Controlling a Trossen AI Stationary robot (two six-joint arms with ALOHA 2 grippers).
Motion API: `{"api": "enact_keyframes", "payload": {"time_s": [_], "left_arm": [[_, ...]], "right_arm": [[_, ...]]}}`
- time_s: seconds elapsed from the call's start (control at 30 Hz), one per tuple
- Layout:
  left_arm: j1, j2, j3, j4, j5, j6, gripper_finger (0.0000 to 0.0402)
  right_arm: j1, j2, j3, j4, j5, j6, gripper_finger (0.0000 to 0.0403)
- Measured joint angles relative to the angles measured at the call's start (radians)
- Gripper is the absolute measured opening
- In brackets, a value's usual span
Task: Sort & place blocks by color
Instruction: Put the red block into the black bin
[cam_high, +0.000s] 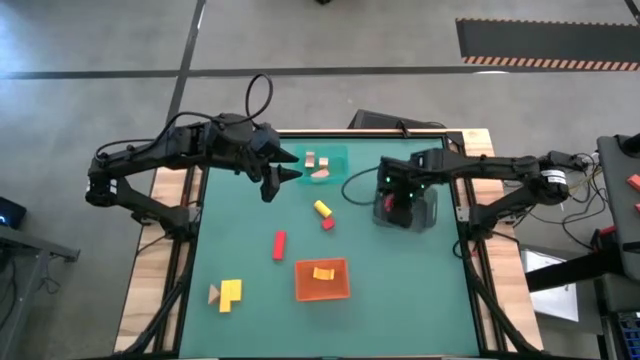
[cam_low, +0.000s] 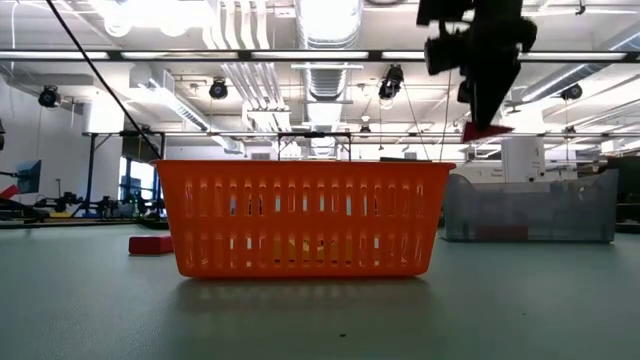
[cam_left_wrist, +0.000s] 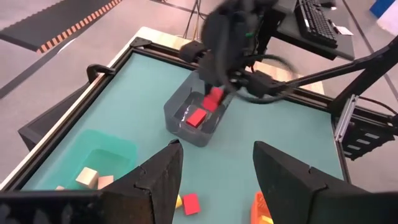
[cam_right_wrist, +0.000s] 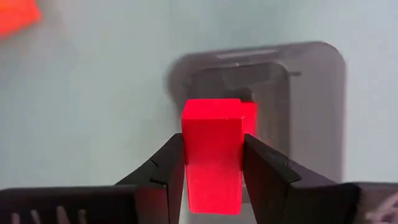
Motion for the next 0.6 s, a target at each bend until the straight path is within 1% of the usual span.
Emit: {"api": "enact_keyframes", "payload": {"time_s": [0.13, 0.27, 0.47, 0.6], "left_arm": [[0.000, 0.000, 0.000, 0.000, -0.001, 0.000, 0.0180], [0.000, -0.001, 0.000, 0.000, -0.016, -0.001, 0.0180], [0.000, -0.001, 0.000, 0.000, -0.036, -0.001, 0.0180], [0.000, -0.001, 0.000, 0.000, -0.047, -0.002, 0.0180]], "right_arm": [[-0.088, 0.000, -0.057, 0.029, -0.001, -0.081, 0.0121], [-0.149, 0.000, -0.138, 0.107, 0.000, -0.112, 0.0120], [-0.193, 0.000, -0.262, 0.278, -0.001, -0.098, 0.0122], [-0.204, 0.000, -0.310, 0.318, -0.001, -0.079, 0.0120]]}}
